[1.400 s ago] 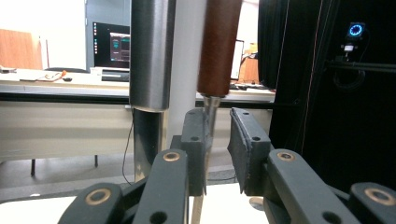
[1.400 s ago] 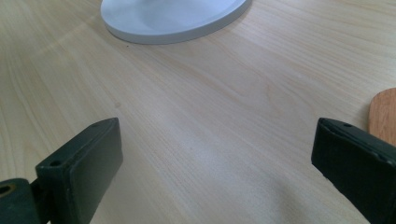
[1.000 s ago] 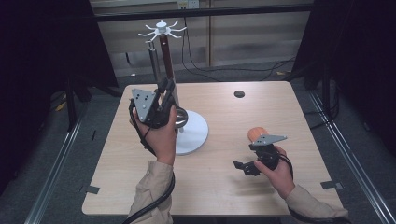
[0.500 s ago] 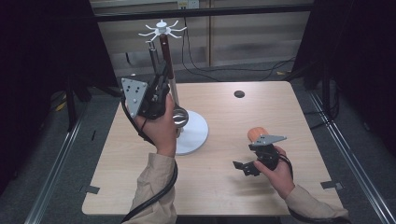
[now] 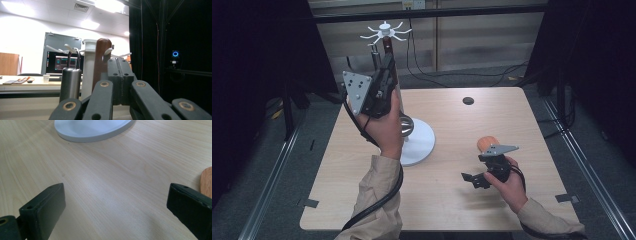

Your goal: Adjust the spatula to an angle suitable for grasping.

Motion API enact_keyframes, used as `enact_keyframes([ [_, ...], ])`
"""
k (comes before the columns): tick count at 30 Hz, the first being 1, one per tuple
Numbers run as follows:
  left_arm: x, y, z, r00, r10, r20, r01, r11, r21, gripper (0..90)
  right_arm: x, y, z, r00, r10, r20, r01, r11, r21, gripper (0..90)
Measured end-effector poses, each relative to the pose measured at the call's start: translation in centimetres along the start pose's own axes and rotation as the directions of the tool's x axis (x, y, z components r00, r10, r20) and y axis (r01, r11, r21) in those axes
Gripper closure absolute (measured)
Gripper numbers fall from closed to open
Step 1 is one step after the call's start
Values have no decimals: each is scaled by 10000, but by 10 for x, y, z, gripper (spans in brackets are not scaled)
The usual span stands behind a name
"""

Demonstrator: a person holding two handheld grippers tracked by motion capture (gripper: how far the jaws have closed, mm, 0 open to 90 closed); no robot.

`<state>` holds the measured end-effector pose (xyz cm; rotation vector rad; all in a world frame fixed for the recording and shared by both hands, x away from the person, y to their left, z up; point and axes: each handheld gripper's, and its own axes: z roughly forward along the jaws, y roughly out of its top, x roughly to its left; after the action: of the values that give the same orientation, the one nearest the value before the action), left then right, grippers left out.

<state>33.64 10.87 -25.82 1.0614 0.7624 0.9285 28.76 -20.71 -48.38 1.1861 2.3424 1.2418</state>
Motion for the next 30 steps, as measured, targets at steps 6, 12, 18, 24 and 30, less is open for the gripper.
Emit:
enact_keyframes([
  [6,-4,3,7,9999,-130,90,130,9999,0,900,0,0,0,10000,-23,-8,23,10000,0,16],
  [12,-2,7,13,9998,-165,67,165,9999,27,900,-1,0,0,10000,10,-11,-10,10000,-3,16],
  [18,-1,7,15,9999,-140,16,140,9999,64,900,-2,-1,0,10000,-9,8,9,10000,-18,16],
  [24,3,7,13,9998,-180,-65,180,9998,-5,900,-2,-1,0,10000,-6,-11,6,10000,2,16],
  [30,8,9,13,9997,-200,-115,200,9998,40,900,-2,-1,0,10000,-14,7,14,10000,5,16],
])
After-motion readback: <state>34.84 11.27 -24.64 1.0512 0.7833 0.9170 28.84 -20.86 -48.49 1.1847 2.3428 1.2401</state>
